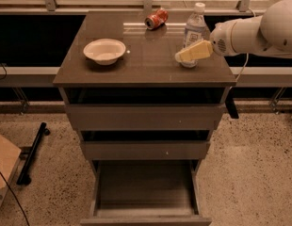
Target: Place blue plastic bottle into bottom drawer
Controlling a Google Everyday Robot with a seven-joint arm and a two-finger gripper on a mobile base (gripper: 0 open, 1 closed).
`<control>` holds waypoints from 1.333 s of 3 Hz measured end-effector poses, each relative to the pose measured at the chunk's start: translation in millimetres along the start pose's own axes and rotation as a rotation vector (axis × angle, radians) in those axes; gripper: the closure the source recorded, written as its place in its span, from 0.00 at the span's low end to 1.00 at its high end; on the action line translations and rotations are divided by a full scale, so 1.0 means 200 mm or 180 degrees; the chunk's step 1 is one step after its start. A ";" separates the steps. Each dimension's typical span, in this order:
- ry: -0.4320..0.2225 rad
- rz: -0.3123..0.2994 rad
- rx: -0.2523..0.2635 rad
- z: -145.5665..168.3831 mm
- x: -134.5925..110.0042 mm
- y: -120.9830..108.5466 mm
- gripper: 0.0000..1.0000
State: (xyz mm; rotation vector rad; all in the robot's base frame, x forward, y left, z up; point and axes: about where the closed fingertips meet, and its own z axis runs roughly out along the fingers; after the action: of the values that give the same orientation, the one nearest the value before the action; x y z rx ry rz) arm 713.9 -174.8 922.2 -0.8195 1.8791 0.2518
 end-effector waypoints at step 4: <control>-0.0647 0.0625 -0.0203 0.27 -0.10 -0.06 0.18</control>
Offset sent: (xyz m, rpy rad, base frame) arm 0.0482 0.0028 0.0073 0.3170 -0.0571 -0.0467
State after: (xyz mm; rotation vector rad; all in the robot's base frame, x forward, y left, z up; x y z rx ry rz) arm 765.0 -147.5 917.6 -0.6264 1.7667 0.5010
